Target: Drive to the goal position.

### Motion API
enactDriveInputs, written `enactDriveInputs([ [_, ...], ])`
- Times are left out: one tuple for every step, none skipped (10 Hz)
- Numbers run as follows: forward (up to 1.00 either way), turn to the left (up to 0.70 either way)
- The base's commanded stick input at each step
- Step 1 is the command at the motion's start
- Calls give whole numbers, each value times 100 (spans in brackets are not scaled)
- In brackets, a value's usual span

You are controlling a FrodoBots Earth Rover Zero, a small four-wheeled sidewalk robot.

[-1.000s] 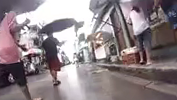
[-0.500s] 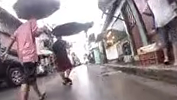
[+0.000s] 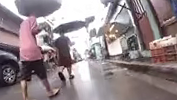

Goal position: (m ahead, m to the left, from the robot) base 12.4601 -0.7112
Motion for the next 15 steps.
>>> enactDriveInputs([
  [99, 0],
  [99, 0],
  [99, 0],
  [99, 0],
  [99, 0],
  [99, 0],
  [99, 0],
  [99, 0],
  [99, 0],
  [99, 0],
  [99, 0],
  [99, 0],
  [99, 0],
  [99, 0],
  [99, 0],
])
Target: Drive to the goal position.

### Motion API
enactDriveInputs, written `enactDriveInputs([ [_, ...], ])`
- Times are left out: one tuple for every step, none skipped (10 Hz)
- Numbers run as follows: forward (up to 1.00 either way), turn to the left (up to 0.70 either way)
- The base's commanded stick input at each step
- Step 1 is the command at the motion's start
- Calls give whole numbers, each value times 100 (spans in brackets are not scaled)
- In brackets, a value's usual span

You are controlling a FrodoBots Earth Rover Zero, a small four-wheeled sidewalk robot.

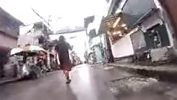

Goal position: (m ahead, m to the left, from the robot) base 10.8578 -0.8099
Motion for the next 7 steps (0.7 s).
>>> enactDriveInputs([
  [99, 0],
  [99, 0],
  [99, 0],
  [99, 0],
  [99, 0],
  [99, 0],
  [99, 0],
])
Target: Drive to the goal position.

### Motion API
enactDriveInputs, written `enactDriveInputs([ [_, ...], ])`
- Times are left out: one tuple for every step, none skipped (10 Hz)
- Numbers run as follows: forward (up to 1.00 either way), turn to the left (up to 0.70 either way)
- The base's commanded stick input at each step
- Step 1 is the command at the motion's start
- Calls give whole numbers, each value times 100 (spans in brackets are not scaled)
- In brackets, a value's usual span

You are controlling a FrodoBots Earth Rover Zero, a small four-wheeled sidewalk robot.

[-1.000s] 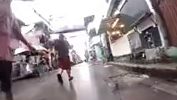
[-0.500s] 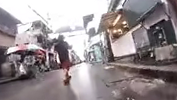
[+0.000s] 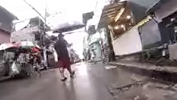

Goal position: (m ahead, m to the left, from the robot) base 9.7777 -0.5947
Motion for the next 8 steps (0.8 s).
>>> enactDriveInputs([
  [99, 0],
  [99, 0],
  [99, 0],
  [99, 0],
  [99, 0],
  [99, 0],
  [99, 0],
  [99, 0],
])
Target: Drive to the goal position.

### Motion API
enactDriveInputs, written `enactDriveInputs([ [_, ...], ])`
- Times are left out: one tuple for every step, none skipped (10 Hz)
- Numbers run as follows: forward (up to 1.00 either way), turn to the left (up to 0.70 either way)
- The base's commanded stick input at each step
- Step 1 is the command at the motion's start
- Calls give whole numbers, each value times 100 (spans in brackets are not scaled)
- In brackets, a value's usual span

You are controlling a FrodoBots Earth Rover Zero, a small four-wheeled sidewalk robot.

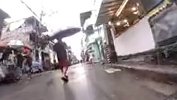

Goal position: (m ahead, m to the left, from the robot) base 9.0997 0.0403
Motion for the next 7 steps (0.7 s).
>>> enactDriveInputs([
  [99, 0],
  [99, 0],
  [99, 0],
  [99, 0],
  [99, 0],
  [99, 0],
  [99, 0],
])
